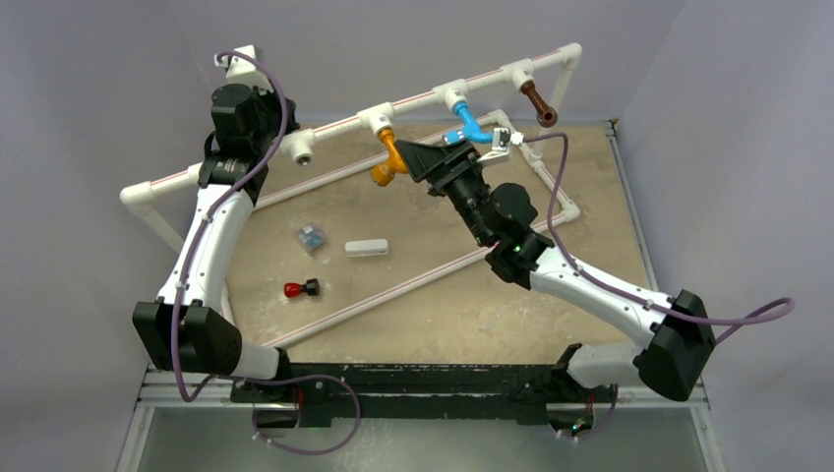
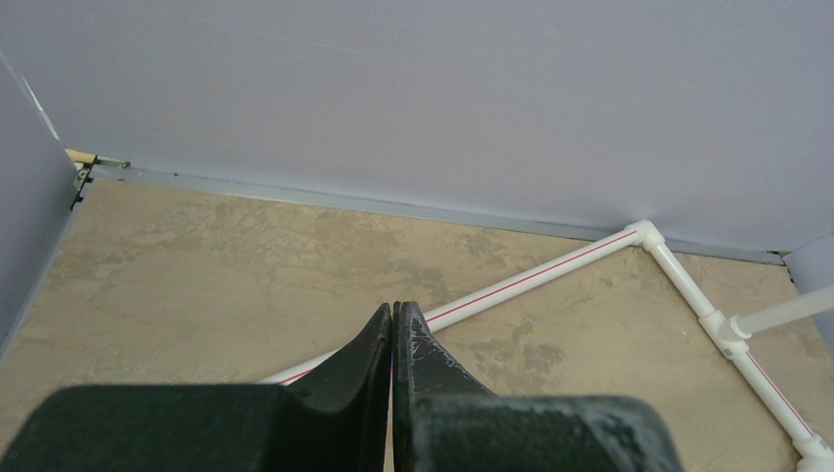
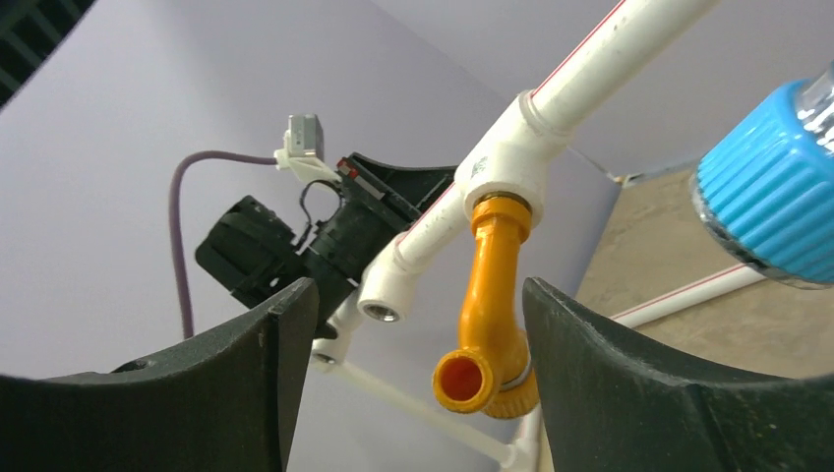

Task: Install the water faucets

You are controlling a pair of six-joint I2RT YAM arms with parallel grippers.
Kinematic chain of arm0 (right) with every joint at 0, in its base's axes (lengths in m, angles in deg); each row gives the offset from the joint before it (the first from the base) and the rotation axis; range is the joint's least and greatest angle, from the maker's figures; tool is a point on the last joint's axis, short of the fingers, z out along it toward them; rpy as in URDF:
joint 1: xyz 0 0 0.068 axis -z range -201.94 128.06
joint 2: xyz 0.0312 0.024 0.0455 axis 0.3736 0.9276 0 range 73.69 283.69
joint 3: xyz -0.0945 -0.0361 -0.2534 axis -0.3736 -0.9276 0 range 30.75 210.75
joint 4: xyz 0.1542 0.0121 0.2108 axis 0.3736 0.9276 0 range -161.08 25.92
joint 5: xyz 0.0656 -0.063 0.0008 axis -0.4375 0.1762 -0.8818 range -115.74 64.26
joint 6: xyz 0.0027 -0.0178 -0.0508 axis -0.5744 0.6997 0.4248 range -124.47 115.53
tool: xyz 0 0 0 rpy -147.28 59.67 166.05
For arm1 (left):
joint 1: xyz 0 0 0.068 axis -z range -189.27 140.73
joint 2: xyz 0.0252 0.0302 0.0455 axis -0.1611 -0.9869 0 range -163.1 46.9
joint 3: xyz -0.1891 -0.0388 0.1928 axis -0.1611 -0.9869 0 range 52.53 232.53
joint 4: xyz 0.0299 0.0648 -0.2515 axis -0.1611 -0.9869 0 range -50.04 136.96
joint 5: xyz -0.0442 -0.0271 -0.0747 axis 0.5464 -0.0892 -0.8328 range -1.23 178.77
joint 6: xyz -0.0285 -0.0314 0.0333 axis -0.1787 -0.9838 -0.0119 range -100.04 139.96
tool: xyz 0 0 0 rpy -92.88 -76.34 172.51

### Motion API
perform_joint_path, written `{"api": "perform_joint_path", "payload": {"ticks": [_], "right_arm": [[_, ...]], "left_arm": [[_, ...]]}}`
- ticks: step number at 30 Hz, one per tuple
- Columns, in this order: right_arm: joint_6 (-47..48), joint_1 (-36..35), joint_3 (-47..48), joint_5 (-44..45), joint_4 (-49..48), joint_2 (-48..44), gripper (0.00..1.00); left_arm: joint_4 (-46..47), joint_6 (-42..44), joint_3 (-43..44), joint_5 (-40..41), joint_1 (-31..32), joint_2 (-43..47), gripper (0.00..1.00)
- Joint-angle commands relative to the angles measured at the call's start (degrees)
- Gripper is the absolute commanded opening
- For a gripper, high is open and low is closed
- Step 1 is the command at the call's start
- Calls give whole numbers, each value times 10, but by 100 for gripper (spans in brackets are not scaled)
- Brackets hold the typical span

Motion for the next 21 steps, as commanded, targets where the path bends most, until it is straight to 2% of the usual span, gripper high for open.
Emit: {"api": "perform_joint_path", "payload": {"ticks": [1,10,21], "right_arm": [[113,-1,9,34,25,-34,78],[378,-1,69,34,90,-56,78],[829,-14,125,-130,198,-81,75]], "left_arm": [[-94,-1,-32,-7,2,-24,0],[-94,-1,-32,-7,2,-26,0],[-95,-2,-32,-11,2,-27,0]]}}
